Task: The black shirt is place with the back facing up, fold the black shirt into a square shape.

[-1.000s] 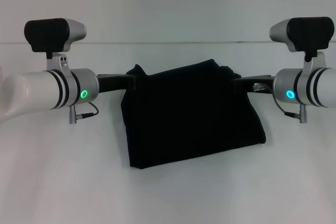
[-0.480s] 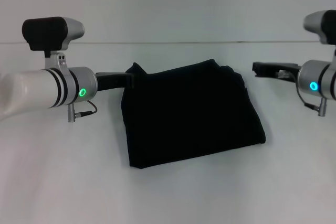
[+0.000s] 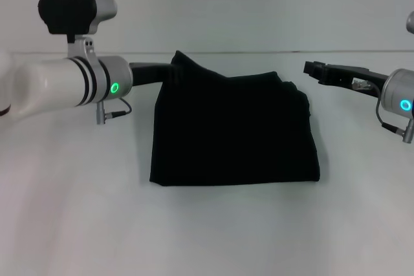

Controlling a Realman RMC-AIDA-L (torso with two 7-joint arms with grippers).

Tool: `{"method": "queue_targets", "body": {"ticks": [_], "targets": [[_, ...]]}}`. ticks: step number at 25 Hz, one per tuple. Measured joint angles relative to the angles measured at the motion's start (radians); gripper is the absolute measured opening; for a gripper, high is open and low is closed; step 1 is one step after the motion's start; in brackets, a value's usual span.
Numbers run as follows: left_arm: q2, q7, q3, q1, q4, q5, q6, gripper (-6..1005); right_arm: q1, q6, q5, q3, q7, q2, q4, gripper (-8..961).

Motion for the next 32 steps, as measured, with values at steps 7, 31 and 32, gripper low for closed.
{"method": "queue_targets", "body": {"ticks": [7, 31, 32], "targets": [[0.004, 0.005, 0.005, -0.021, -0.002, 0.000, -0.019, 67, -0.002, -0.046, 0.002, 0.072, -0.063, 0.005, 0.006, 299], [-0.002, 0.029, -0.035, 0.183, 0.259, -0.065, 0.308, 450, -0.053, -0.241, 0.004, 0.180, -0.147, -0.007, -0.026, 662], [-0.001, 0.042, -0.054, 0.197, 0.266, -0.091, 0.363, 490, -0.062, -0.280, 0.005, 0.202, -0.166, -0.009, -0.028, 671]]}}
